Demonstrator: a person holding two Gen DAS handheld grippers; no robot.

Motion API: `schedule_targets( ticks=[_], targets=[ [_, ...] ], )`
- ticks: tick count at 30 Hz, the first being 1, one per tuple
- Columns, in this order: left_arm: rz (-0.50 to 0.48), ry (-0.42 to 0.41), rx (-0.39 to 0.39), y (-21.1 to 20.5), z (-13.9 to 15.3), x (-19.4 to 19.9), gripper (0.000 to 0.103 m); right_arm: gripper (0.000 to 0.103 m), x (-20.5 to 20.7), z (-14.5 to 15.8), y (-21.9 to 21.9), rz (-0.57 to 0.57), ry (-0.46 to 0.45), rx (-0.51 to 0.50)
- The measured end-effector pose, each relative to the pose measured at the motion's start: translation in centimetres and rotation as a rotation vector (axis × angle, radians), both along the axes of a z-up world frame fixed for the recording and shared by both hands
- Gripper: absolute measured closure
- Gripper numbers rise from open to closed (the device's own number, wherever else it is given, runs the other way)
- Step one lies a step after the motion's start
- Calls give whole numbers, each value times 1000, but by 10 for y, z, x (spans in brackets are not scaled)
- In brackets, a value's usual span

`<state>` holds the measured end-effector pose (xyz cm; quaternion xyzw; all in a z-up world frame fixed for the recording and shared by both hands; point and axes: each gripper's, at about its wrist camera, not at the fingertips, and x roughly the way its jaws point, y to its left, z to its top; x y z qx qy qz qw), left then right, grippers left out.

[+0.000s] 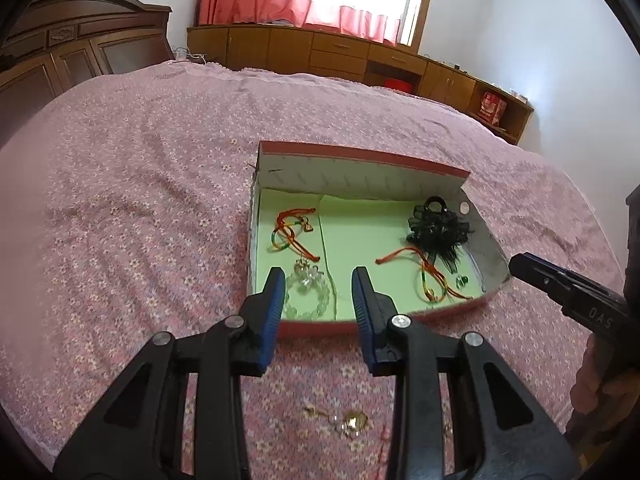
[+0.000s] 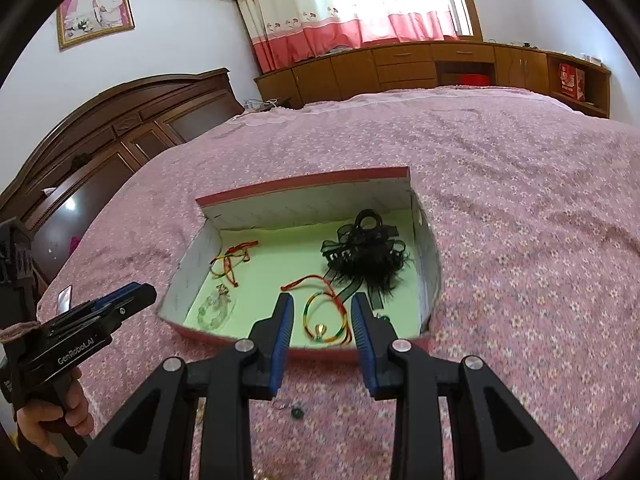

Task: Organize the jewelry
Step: 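Withdraw both open tools from the box toward the remaining jewelry, then grasp the pearl-and-gold earring with the left tool while the right tool grasps the green bead earring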

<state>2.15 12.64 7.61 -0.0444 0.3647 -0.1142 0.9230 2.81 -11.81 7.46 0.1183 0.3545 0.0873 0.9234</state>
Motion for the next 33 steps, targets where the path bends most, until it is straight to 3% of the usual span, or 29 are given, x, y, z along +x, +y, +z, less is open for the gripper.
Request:
schedule_targets(
  ticks=[17,33],
  targets=[
    [-41,85,-20,-2,-21,-31,77,70,-41,-22,0,1,62,1],
    [-66,241,-20,-11,-70,-41,76,70,-53,-46,-9,-23,118,1]
  ],
)
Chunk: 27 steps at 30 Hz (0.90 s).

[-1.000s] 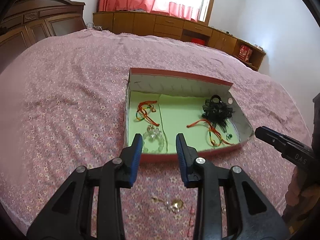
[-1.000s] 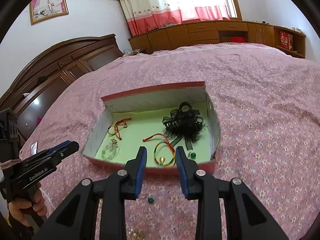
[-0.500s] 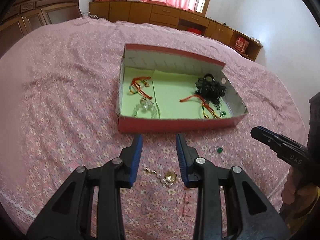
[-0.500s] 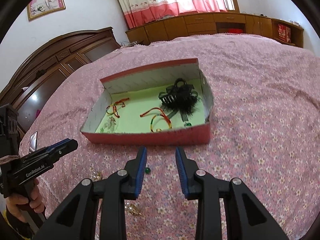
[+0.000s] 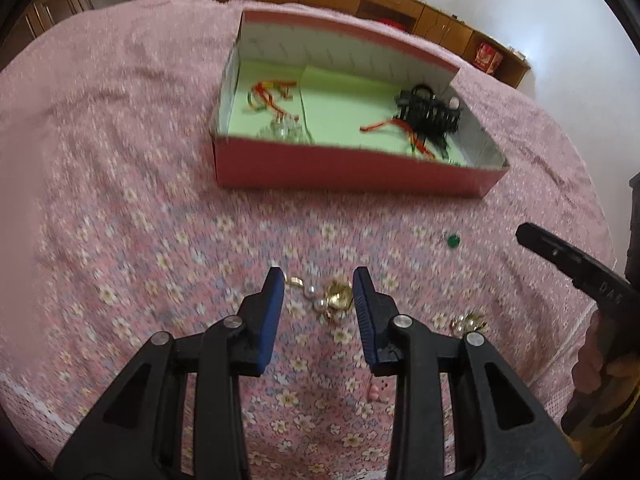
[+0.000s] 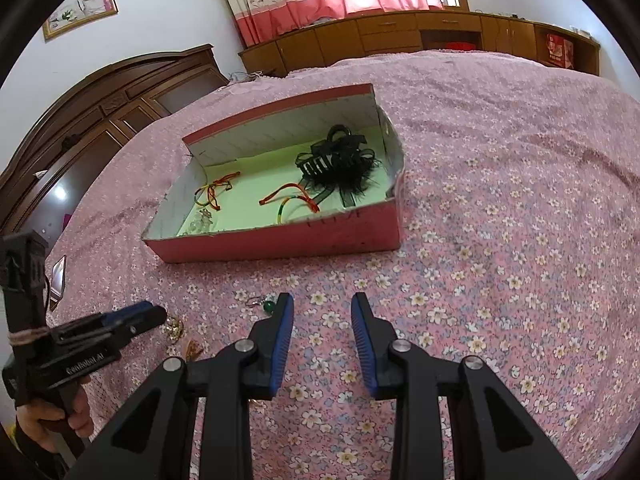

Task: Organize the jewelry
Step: 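Grasp the pearl-and-gold earring with the left tool while the right tool grasps the green bead earring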

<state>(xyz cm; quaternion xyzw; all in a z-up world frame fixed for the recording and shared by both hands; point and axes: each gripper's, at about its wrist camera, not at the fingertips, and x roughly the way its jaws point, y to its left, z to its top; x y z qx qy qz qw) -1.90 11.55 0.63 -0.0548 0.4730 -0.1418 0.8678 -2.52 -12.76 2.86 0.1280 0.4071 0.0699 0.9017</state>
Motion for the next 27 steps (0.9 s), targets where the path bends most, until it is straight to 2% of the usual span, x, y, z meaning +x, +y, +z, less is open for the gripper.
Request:
schedule_targets(
  ticks=[6,12,16,18,20,23,27],
  targets=[
    [-18,25,-7,-6,-11,-6,74,70,-1,-6,-3,-5,9,5],
    [-29,-4,55,-19,-17,-5,71,70,-3,-11,-5,-8,18,16],
    [-22,-19,63,-24,-20,0,72,70,-3,-13,-6,-10,21,25],
    [-20,-23,64,-24,-21,0,77,70,-3,-14,-7,-12,26,27],
    [-25,-32,71,-24,-21,1,89,70,-3,-15,-9,-16,28,32],
    [-20,-31,54,-22,-21,1,94,70,-3,-16,-10,-20,33,39],
    [-12,-30,21,-14,-17,0,95,70,-2,-16,-7,-11,36,38]
  ],
)
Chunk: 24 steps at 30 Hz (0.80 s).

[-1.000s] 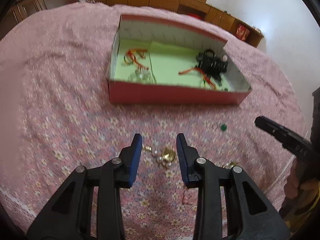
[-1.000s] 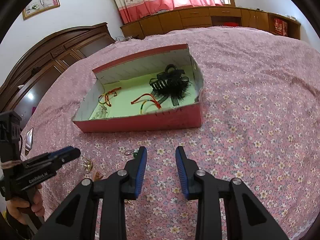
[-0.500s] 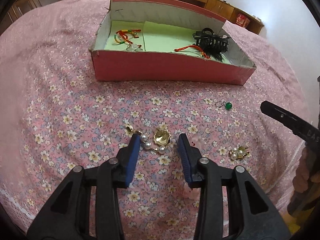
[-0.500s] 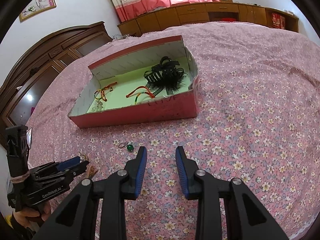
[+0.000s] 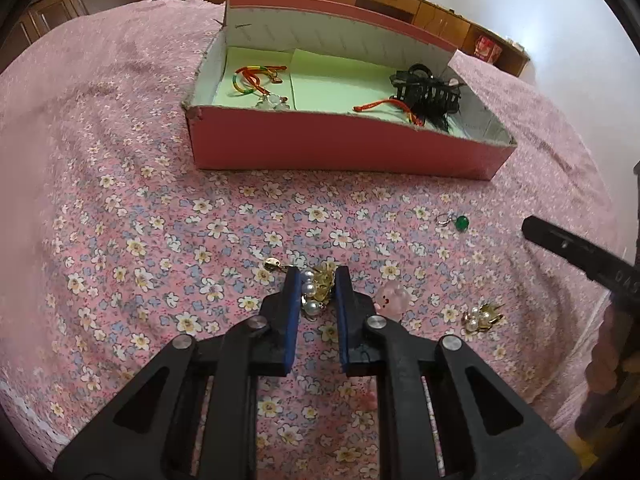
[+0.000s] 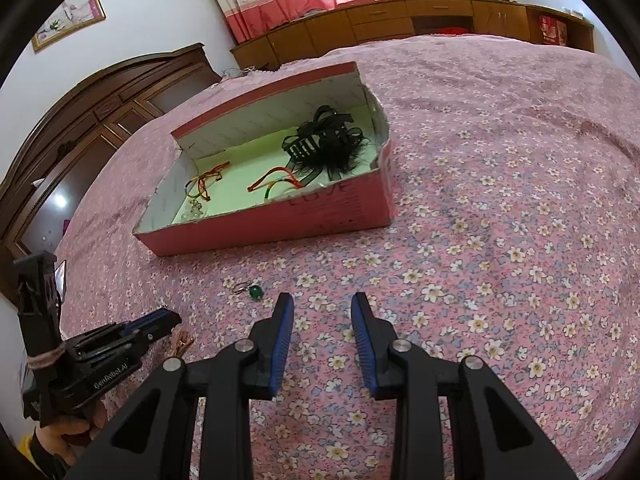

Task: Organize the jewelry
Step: 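Grasp the pearl-and-gold earring with the left tool while the right tool grasps the green bead earring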

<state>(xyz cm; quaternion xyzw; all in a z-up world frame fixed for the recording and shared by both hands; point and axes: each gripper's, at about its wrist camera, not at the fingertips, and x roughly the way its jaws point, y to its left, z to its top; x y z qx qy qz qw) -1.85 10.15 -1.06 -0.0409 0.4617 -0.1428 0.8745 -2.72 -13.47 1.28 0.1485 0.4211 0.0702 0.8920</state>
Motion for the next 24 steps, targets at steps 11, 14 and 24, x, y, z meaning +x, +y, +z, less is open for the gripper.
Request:
schedule_targets(
  ticks=[11,14,24],
  targets=[
    [42,-60,-22,21,25,-7,95,70,9,-1,24,57,17,-24],
    [59,-74,-12,27,28,-6,95,70,12,-2,33,80,26,-25],
    [91,-90,-34,42,31,-6,95,70,32,-10,60,135,45,-80]
  ],
)
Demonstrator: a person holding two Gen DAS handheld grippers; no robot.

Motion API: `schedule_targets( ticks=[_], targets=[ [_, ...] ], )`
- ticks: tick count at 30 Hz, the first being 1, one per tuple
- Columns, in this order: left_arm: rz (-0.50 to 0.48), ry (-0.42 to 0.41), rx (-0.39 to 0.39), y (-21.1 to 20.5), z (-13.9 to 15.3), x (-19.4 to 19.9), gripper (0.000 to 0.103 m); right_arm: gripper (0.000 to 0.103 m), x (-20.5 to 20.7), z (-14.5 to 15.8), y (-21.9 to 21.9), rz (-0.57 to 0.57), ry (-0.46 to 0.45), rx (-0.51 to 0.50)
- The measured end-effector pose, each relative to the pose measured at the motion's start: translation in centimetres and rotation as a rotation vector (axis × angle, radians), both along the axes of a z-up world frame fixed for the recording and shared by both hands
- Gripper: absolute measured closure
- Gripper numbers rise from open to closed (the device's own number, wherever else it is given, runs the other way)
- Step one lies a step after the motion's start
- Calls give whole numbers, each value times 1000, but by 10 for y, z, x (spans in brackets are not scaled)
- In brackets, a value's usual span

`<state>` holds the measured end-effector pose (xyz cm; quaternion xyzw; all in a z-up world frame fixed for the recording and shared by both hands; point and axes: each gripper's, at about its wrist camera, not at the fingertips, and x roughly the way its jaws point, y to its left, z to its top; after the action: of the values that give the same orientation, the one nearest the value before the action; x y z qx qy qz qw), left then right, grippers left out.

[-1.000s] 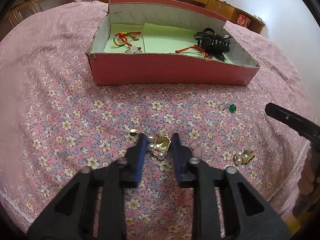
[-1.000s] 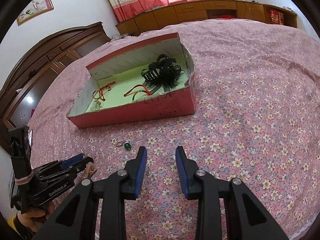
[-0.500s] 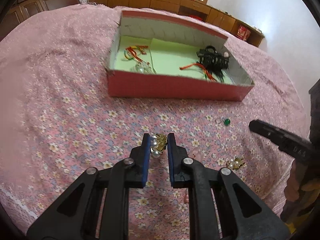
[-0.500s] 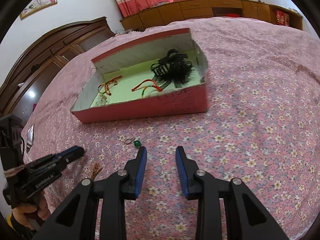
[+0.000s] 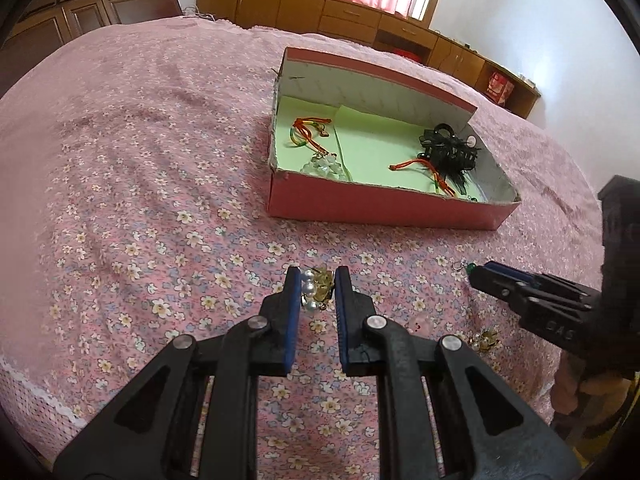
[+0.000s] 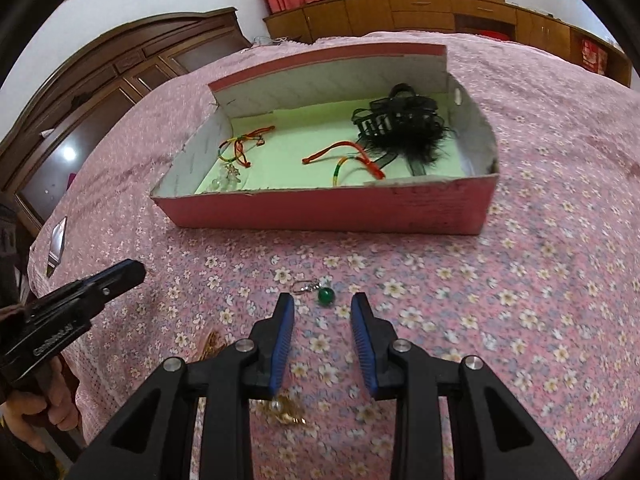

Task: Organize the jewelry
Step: 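Grasp the pearl-and-gold earring with the left tool while the right tool grasps the green bead earring, then carry the pearl earring and green bead earring with both tools into the pink box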

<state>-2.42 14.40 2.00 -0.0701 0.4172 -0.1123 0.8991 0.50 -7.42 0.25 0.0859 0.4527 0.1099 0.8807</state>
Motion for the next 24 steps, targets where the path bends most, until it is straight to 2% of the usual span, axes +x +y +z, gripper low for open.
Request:
schedule_targets(
  ticks=[6,10,15,19,24],
  targets=[
    [-3,-2,-10,2,1,-3,95,75,6,-9,5,4,8,-17],
    [-6,-3,-11,0,2,-4,95,92,6,-11,4,1,-1,-30],
    [-10,-6,-9,-3,4,-4,95,92,4,-11,1,-3,-9,-19],
    [-16,-21,-7,-7,9,-5,95,92,0,-7,-4,-5,-16,28],
    [-27,-48,-9,-13,19,-6,95,92,-10,8,-8,-7,-72,54]
  ],
)
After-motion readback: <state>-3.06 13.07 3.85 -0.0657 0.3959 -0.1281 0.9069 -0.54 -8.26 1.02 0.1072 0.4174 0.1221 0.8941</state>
